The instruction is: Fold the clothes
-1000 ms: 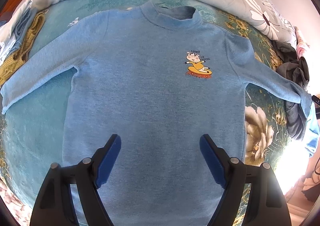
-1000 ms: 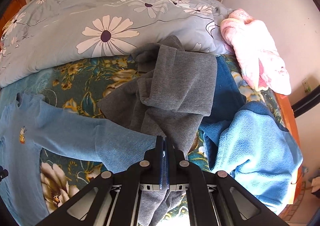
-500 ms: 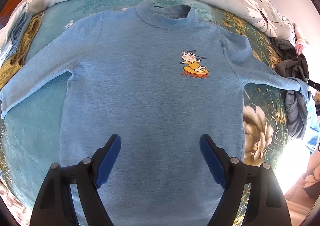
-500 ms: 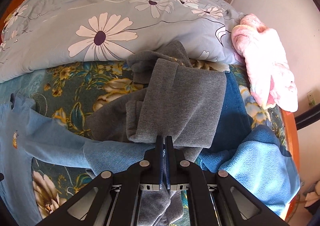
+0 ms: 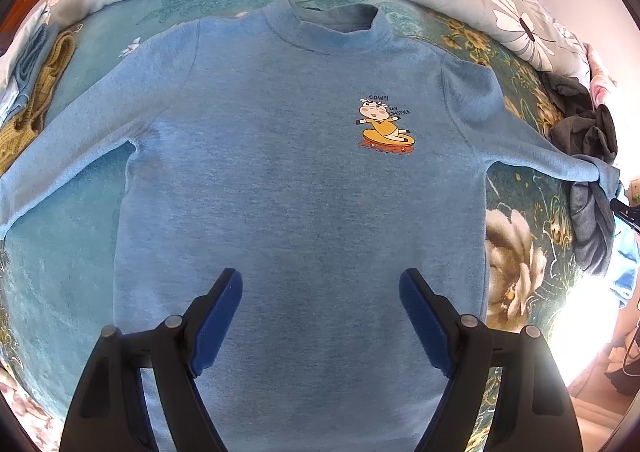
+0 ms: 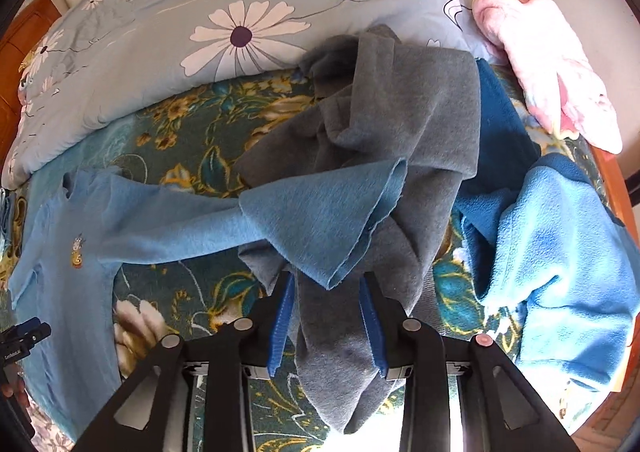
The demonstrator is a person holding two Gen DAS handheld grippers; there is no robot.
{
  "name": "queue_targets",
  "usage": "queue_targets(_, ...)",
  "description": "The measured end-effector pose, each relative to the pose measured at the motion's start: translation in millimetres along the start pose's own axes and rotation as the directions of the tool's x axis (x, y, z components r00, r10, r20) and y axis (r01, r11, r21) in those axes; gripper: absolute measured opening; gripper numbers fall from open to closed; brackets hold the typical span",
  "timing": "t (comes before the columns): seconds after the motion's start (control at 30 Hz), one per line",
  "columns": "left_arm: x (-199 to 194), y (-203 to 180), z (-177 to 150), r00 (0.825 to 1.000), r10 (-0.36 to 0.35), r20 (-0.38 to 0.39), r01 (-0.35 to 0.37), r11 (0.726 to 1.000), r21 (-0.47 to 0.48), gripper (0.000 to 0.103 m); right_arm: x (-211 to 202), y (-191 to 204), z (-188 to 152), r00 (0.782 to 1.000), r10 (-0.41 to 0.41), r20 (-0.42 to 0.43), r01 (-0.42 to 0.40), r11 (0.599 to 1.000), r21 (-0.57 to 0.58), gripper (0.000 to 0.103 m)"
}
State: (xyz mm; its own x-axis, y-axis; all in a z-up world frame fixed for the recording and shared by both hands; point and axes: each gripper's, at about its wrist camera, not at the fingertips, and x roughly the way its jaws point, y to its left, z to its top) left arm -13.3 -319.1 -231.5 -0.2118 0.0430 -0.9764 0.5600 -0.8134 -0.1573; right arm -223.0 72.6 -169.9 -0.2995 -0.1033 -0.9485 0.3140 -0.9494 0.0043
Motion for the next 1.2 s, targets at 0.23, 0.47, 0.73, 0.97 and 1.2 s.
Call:
queue_targets(0.23, -1, 1, -1, 1.000, -0.001, 0.001, 0.001, 1.000, -0.005, 0.082, -3, 3, 1, 0.999, 0.025, 0.044, -0.025, 1.000, 0.010, 0.036)
queue_targets(0.47, 0, -2, -1, 1.000, -0.009, -0.001, 0.009, 1.000, -0.001, 0.082, -1, 7, 8, 0.998, 0.056, 0.017, -0.056, 0.998, -0.001, 0.001)
queue_targets(0.73, 3, -2, 1, 1.000, -0.003, -0.005, 0.003, 1.000, -0.011, 0.082, -23, -29, 15, 0.998, -0.048, 0.036, 0.046, 0.998, 0.034, 0.001)
queue_targets(0.97, 6, -7, 2, 1.000, -0.008, -0.011, 0.008, 1.000, 0.000, 0.082, -13, -44, 11, 0.997, -0.082, -0.002, 0.082, 0.995, 0.052, 0.001)
queue_targets(1.2, 6, -7, 3, 1.000, -0.010, -0.011, 0.010, 1.000, 0.001, 0.082, -5, -48, 16, 0.998, -0.064, -0.008, 0.065, 0.996, 0.065, 0.001)
